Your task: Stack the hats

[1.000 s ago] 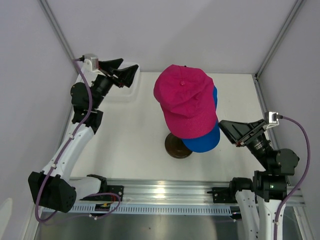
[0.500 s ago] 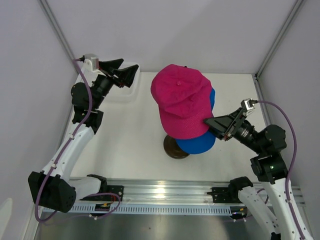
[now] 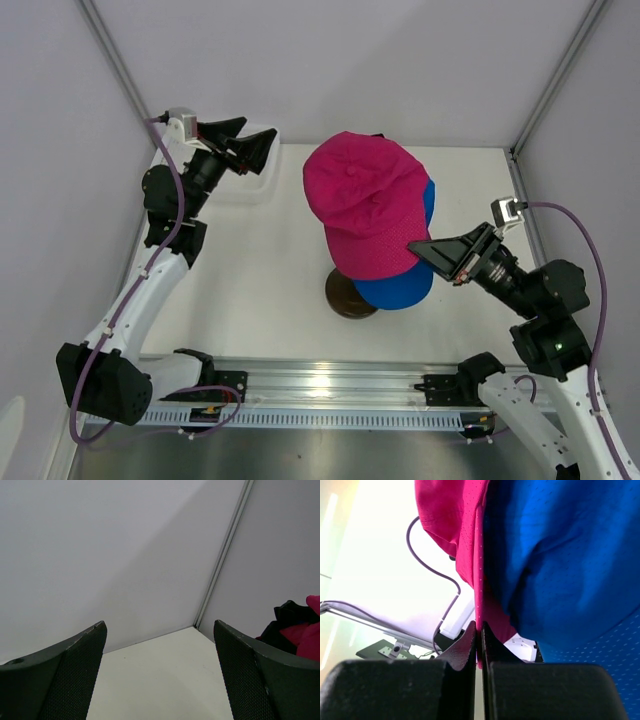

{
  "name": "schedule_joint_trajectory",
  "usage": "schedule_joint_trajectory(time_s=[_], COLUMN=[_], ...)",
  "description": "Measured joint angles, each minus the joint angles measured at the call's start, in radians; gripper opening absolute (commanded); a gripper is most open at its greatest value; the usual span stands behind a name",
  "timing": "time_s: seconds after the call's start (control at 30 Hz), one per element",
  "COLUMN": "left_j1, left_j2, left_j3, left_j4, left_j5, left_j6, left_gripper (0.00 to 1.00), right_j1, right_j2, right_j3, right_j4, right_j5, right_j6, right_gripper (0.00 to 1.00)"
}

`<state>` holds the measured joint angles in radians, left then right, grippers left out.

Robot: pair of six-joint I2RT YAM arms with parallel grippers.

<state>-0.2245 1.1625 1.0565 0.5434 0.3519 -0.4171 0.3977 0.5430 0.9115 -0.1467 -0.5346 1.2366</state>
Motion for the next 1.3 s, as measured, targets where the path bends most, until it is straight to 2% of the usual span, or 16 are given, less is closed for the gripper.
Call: schedule_joint_trajectory(time_s=[0.13,0.37,0.53,0.77,1.03,1.3], left_j1=[0.000,-0.003,-0.003,-0.003,-0.003,-0.005], left_j2=[0.001,0.001,0.003,0.016,0.018,0.018], left_j3=[0.000,0.000,0.000,-0.003,-0.004,-0.004], left_j4=[0.000,0.000,0.000,-0.001,0.000,0.000], left_j5=[0.001,0.001,0.001,0.001,0.001,0.001], left_j6=[0.000,0.007,0.008,0.008,0.009,0.017], left_gripper=[0.90,0.90,0.90,0.90,0.89,0.90], right_j1=[0.000,-0.011,-0.042,-0.052,-0.071,-0.203], right_j2=[-0.020,0.029,0.110,0.179,0.115,-0.008], right_j3=[0.000,-0.089,-0.074,-0.010,-0.027,-0.189], right_j4=[-0.012,0.167,0.303,0.399,0.456,0.583], right_j5=[0.019,-0.026,-0.067,-0.084,-0.079,-0.088], right_j6=[0.008,0.116,0.189,0.270,0.328,0.476], right_gripper=[0.00,0.00,0.00,0.00,0.00,0.00])
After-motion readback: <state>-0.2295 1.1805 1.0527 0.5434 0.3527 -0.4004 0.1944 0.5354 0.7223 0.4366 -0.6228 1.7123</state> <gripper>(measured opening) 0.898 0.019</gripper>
